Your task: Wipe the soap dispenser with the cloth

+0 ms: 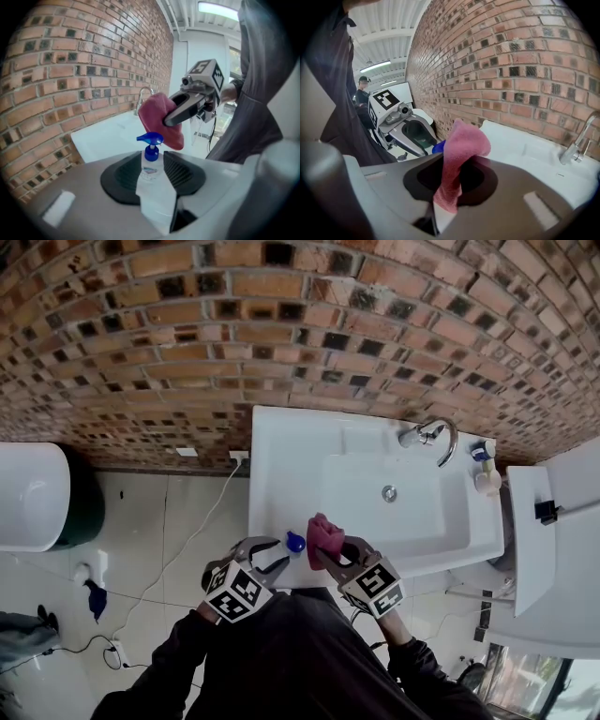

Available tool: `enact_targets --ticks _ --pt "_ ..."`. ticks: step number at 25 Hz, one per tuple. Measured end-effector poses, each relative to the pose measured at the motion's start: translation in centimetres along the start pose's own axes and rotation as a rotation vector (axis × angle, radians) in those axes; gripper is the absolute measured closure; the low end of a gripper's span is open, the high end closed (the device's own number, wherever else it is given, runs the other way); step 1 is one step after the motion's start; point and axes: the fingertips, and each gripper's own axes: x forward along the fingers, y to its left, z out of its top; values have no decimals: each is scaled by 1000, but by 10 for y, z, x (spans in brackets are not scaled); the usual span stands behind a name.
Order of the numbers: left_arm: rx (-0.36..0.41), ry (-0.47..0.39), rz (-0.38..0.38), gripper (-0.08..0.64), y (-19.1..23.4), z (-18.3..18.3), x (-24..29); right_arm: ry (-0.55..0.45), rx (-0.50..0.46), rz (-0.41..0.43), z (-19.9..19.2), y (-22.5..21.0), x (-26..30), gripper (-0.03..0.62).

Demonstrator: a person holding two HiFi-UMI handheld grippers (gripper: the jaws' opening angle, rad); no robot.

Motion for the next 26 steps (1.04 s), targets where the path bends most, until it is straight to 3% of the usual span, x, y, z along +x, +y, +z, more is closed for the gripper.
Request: enact_targets --ticks 26 --pt "-9 -29 30 407 -8 0 -8 0 5 -4 -4 15 -9 531"
